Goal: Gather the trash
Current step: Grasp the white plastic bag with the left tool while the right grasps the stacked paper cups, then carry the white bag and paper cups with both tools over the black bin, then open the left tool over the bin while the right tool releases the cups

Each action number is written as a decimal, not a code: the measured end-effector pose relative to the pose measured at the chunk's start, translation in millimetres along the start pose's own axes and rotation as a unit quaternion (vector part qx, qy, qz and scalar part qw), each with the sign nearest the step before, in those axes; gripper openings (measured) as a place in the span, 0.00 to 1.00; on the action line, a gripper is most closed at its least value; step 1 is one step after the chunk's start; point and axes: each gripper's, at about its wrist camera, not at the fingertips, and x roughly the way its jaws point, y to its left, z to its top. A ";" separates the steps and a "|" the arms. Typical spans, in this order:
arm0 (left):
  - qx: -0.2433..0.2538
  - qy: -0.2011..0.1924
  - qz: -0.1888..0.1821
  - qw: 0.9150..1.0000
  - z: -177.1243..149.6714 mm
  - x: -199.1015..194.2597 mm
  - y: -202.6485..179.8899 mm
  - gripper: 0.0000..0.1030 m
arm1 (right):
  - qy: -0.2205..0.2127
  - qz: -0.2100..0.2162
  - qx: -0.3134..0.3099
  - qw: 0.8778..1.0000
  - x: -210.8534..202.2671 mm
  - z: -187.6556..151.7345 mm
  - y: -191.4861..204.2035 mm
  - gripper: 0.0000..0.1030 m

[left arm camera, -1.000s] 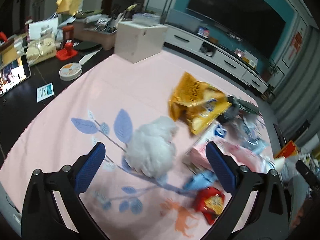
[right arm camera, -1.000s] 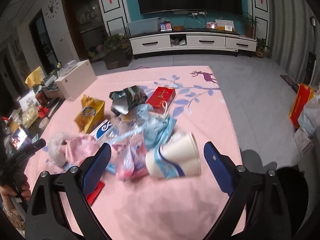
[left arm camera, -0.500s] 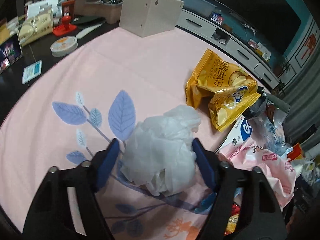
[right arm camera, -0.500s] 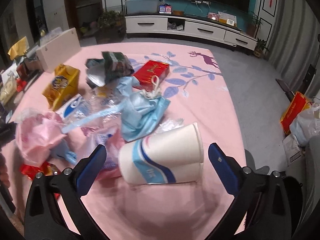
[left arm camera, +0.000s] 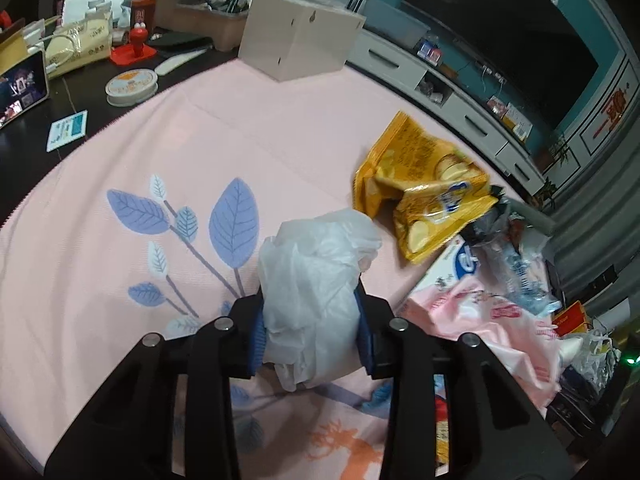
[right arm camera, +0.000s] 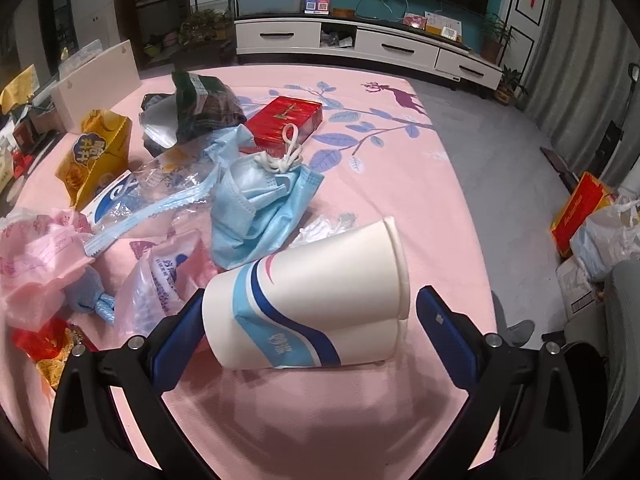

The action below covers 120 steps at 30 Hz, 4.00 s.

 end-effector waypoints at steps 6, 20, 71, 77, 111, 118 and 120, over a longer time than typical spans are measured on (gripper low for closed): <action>-0.004 -0.038 -0.041 0.998 -8.4 -37.1 -10.6 0.36 | -0.001 0.000 0.000 1.000 -2.1 -3.6 -0.2 0.85; 0.047 -0.069 -0.122 0.989 -24.6 -84.3 -58.1 0.37 | -0.064 0.035 0.077 0.994 -61.3 -8.5 -26.8 0.84; 0.333 0.049 -0.299 0.893 -225.8 -102.2 -342.3 0.38 | -0.197 -0.057 0.393 0.896 -207.7 -123.6 -242.8 0.84; 0.358 0.094 -0.292 0.882 -255.8 -78.4 -370.1 0.38 | -0.143 -0.055 0.430 0.890 -178.1 -133.1 -264.3 0.84; 0.348 0.188 -0.280 0.875 -273.5 -29.0 -371.8 0.92 | -0.037 -0.040 0.442 0.895 -124.9 -142.1 -283.9 0.97; 0.336 0.184 -0.319 0.867 -256.3 -50.9 -363.3 0.97 | -0.073 -0.046 0.419 0.904 -147.5 -127.8 -270.4 0.97; 0.331 0.182 -0.328 0.866 -252.6 -56.8 -362.3 0.97 | -0.086 -0.051 0.415 0.904 -154.5 -124.9 -266.7 0.97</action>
